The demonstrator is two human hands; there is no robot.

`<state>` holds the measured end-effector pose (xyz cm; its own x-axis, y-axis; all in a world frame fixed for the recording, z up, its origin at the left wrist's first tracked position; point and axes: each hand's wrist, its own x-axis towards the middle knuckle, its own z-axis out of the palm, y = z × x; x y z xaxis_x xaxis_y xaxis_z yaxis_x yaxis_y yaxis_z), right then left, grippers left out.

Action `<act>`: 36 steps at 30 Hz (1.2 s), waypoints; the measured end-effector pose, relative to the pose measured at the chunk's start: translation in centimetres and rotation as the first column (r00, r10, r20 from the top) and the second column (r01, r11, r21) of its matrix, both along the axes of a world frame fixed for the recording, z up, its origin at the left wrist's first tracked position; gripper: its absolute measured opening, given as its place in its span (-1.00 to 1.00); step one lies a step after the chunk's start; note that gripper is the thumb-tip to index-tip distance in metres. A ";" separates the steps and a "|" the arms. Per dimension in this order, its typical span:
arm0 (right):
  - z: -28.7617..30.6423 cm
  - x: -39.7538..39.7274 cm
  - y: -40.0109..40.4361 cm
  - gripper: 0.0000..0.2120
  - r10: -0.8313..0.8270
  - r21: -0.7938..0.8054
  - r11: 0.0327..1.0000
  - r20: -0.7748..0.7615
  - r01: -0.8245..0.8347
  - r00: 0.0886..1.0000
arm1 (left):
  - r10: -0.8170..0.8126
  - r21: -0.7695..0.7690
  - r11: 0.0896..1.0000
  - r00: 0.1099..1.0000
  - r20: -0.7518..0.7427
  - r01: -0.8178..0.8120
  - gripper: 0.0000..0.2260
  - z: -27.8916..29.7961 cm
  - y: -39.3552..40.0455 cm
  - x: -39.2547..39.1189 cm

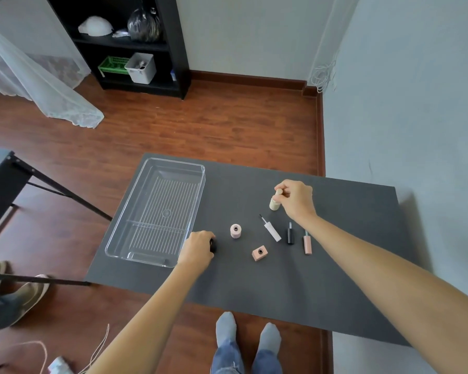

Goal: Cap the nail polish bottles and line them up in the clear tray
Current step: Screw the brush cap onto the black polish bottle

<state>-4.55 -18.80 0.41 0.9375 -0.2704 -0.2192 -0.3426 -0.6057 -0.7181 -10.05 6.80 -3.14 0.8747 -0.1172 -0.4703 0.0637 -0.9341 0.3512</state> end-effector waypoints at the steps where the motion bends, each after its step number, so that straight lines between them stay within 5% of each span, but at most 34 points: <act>1: -0.1 -0.1 0.0 -0.80 0.002 0.006 1.000 -0.003 -0.002 1.000 | 0.009 -0.008 1.000 1.000 0.006 -0.009 -0.70 -0.1 0.0 -0.1; 6: -0.7 -2.4 0.1 -0.67 -0.073 0.102 0.992 0.039 0.069 0.997 | 0.028 -0.045 0.999 0.998 0.049 -0.026 -0.76 0.0 0.0 -0.5; 13: -3.4 -6.3 -0.8 -0.72 -0.104 -0.411 0.912 -0.245 -0.006 0.964 | 0.150 -0.187 0.976 0.968 0.201 -0.112 -0.80 0.8 -0.2 -0.7; 21: -4.2 -6.2 -0.8 -0.73 -0.112 -0.474 0.878 -0.347 -0.071 0.931 | 0.202 -0.320 0.941 0.943 0.264 -0.112 -0.83 3.6 -1.6 -0.8; 25: -3.4 -7.0 -1.3 -0.72 -0.110 -0.373 0.928 -0.309 -0.014 0.945 | 0.236 -0.401 0.908 0.940 0.246 -0.124 -0.83 5.4 -2.3 -0.7; 29: -0.3 -8.0 -2.5 -0.72 -0.098 -0.081 0.993 -0.161 0.086 0.982 | 0.255 -0.478 0.871 0.938 0.237 -0.116 -0.84 8.1 -3.3 0.2; 36: 10.1 -7.3 -5.6 -0.77 -0.071 0.372 0.927 0.048 0.048 0.996 | 0.234 -0.619 0.785 0.935 0.266 -0.020 -0.86 13.6 -7.0 2.1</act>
<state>-11.81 -24.39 10.53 0.9365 -0.2363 -0.2590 -0.3198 -0.2728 -0.9074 -7.96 -0.19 10.45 0.9866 -0.1576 -0.0425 -0.0457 -0.5166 0.8550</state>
